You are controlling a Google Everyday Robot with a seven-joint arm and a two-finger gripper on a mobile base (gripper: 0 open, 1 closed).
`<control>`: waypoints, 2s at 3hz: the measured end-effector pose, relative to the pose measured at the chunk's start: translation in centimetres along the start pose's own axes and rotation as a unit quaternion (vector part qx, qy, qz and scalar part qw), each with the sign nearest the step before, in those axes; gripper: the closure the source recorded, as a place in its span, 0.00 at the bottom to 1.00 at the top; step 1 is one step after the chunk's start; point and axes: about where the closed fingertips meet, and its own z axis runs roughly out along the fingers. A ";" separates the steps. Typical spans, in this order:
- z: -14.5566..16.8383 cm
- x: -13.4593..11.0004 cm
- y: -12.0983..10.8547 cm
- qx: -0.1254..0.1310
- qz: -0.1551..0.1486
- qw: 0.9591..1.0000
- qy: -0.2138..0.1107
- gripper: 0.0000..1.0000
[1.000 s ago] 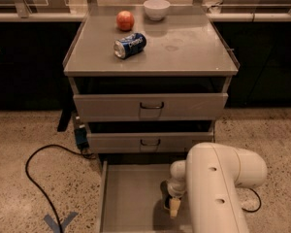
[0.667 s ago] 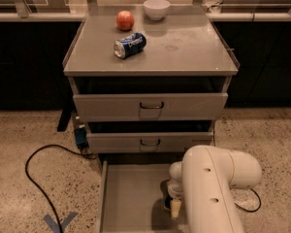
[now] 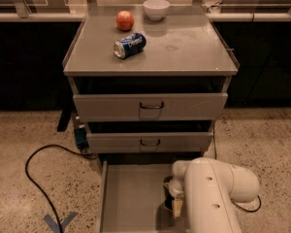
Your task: Pick sponge from bottom drawer and place on counter
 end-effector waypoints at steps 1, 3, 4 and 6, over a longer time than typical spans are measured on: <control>-0.2 0.2 -0.4 0.001 -0.034 0.999 0.002 0.19; -0.2 0.2 -0.4 0.001 -0.034 0.999 0.002 0.64; -0.2 0.2 -0.4 0.001 -0.034 0.999 0.002 0.88; -8.0 -3.4 -0.6 0.054 -0.028 0.998 0.008 1.00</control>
Offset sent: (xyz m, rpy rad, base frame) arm 0.0061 -0.0021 0.0017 0.0086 -0.0206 0.0646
